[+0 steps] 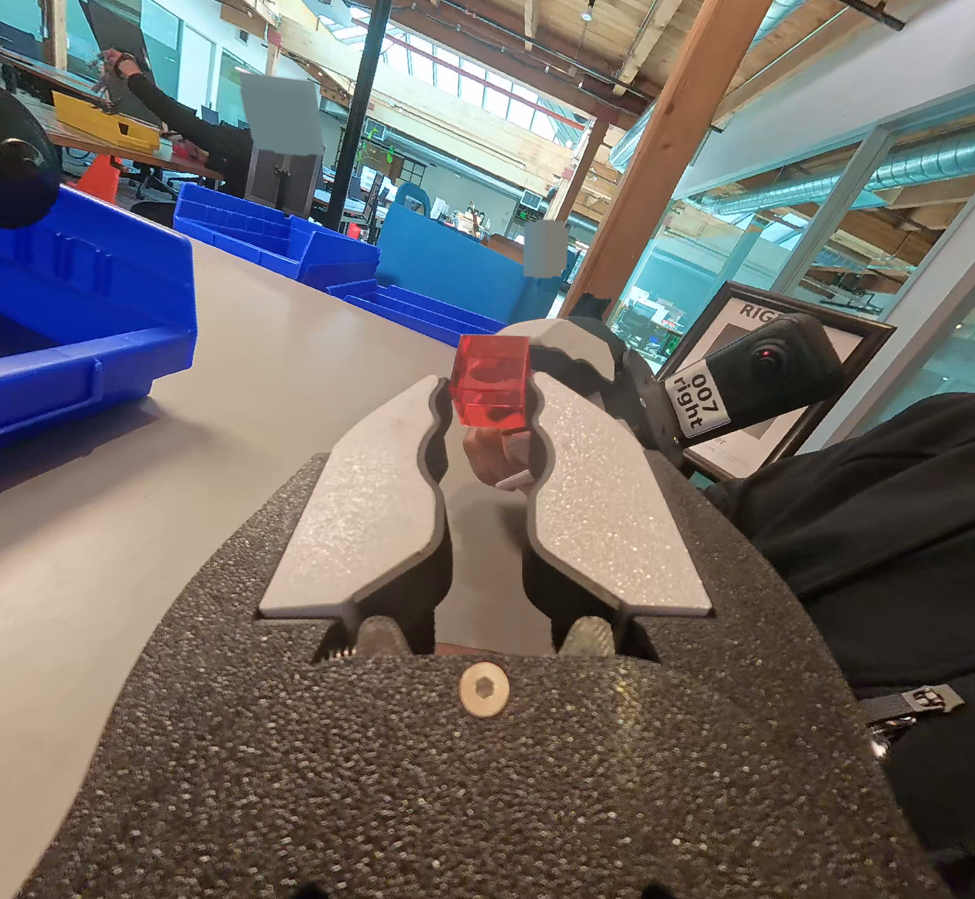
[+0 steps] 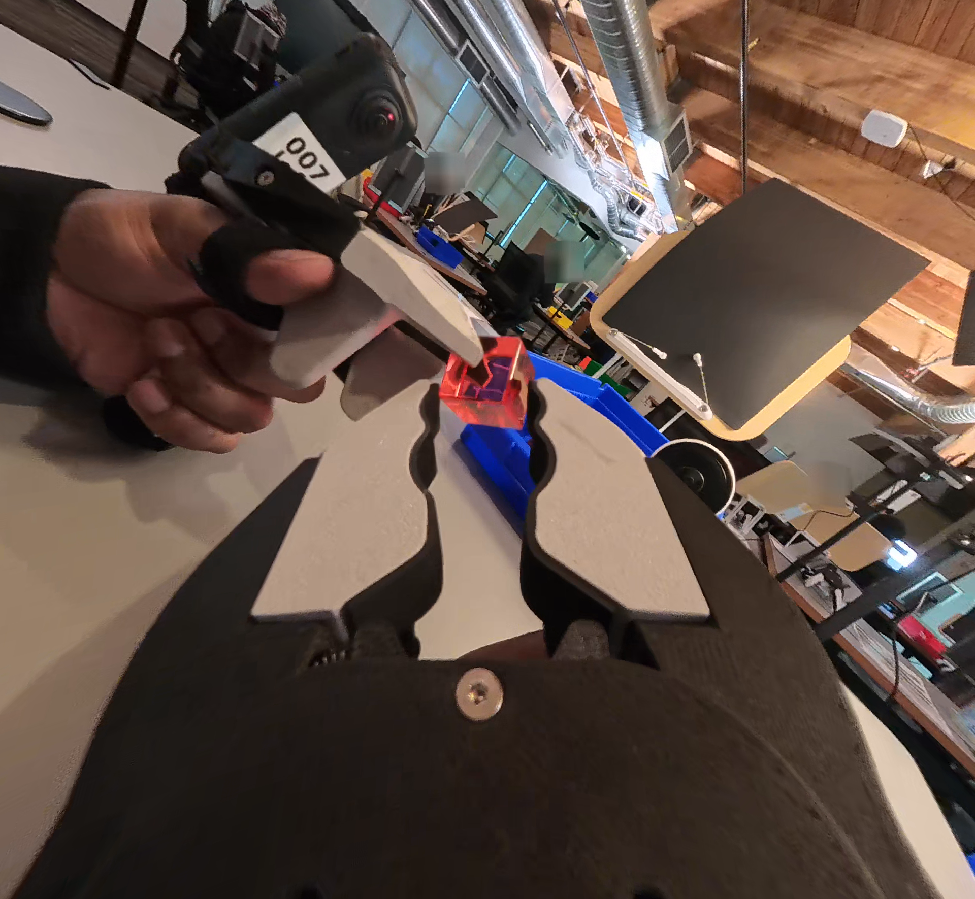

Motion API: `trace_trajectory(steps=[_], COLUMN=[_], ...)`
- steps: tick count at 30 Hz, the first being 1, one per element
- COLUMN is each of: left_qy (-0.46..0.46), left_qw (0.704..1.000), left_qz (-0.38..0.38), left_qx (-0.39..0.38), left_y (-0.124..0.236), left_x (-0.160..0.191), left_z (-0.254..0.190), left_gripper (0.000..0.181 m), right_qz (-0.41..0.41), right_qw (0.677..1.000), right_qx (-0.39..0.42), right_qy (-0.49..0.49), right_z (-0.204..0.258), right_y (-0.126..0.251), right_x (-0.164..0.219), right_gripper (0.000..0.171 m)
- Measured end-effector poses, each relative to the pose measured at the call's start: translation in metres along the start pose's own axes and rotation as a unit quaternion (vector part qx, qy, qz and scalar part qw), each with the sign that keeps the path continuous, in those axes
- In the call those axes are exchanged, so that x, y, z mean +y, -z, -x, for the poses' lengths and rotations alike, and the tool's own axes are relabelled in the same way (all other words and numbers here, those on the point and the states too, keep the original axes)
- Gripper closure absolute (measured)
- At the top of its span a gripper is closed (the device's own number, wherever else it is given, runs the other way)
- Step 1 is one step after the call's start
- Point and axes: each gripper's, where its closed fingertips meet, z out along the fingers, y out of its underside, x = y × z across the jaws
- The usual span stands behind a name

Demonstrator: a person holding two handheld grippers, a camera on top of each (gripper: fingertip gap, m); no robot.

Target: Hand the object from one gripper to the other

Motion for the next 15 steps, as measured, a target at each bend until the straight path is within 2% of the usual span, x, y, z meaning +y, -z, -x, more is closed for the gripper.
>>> trace_trajectory(steps=[5,8,12,15], left_qy=[-0.023,-0.047,-0.049,-0.035], left_qw=[0.999,0.998,0.997,0.997], left_qz=[-0.012,-0.025,-0.029,-0.03], left_qx=[0.02,0.03,0.044,0.059], left_y=[0.0,0.0,0.001,0.002], left_x=[-0.004,-0.008,-0.009,-0.009], left_z=[-0.011,-0.018,-0.022,-0.026], left_gripper=[0.152,0.139,0.134,0.133], right_qz=[-0.025,-0.044,-0.088,-0.109], right_qw=[0.998,0.99,0.956,0.934], right_qx=[-0.023,-0.047,-0.127,-0.163], right_qy=[-0.044,-0.122,-0.248,-0.297], right_z=[-0.002,-0.01,-0.01,-0.01], right_y=[0.005,0.009,0.016,0.02], right_x=[-0.005,-0.006,-0.016,-0.022], right_gripper=[0.141,0.142,0.142,0.142])
